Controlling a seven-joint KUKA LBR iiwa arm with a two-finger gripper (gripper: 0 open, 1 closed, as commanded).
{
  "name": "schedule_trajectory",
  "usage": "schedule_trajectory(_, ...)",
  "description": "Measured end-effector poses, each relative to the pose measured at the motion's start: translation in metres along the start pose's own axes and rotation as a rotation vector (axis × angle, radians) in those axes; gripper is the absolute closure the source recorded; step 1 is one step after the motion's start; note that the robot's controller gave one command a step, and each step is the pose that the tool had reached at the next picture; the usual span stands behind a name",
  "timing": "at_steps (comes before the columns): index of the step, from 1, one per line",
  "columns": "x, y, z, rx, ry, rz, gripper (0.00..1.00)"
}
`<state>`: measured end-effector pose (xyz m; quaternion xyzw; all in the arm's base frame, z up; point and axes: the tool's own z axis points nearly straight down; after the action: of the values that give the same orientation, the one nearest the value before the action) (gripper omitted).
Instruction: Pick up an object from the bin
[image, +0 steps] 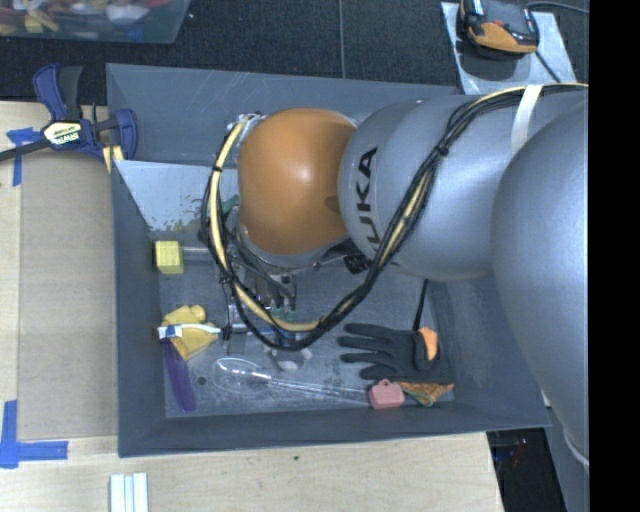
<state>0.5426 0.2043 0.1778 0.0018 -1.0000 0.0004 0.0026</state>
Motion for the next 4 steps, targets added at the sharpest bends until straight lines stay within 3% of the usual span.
schedule_trajectory(1,-0.002,-0.001,-0.004,-0.002,-0.008,0.004,0.0)
schedule_trajectory(3,-0.016,0.031,0.106,-0.005,-0.012,0.237,0.0)
schedule_trajectory(4,0.003,0.036,0.082,-0.004,-0.009,0.31,0.0)
